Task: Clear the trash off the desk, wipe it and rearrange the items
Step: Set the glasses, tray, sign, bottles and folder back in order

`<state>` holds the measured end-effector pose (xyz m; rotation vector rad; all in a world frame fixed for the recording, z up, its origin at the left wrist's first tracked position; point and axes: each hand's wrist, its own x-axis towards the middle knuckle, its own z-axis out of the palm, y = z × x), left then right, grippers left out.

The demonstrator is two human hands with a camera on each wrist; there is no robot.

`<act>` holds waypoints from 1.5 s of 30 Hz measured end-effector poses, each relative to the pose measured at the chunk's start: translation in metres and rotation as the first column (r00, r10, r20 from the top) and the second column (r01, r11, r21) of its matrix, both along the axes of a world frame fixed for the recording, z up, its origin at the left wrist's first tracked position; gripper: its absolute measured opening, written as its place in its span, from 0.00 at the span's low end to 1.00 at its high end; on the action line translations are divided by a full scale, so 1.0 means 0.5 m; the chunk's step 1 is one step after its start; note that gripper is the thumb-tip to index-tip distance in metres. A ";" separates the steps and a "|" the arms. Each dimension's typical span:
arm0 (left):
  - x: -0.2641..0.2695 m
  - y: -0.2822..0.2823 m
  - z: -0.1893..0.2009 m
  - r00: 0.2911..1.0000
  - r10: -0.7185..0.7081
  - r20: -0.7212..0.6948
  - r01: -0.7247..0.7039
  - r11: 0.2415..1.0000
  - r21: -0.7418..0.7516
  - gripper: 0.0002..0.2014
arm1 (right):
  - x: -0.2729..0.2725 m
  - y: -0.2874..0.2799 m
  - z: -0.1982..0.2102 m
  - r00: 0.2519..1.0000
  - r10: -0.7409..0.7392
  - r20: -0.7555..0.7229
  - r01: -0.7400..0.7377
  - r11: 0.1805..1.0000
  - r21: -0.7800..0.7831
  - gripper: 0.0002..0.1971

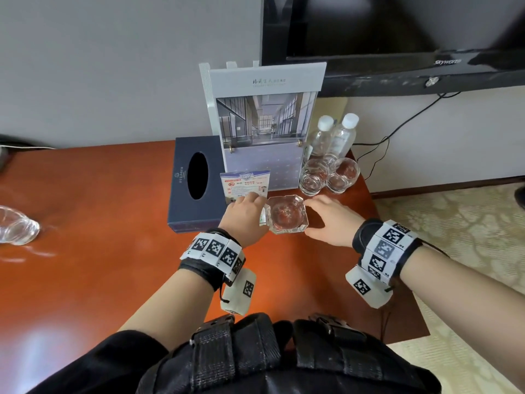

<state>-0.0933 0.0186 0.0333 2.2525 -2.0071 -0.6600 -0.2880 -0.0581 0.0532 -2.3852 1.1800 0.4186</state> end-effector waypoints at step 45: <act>0.048 -0.064 -0.092 1.000 0.007 0.000 -0.007 0.982 0.188 0.24 | 0.117 -0.077 -0.154 0.969 0.200 -0.143 -0.211 0.976 -0.061 0.62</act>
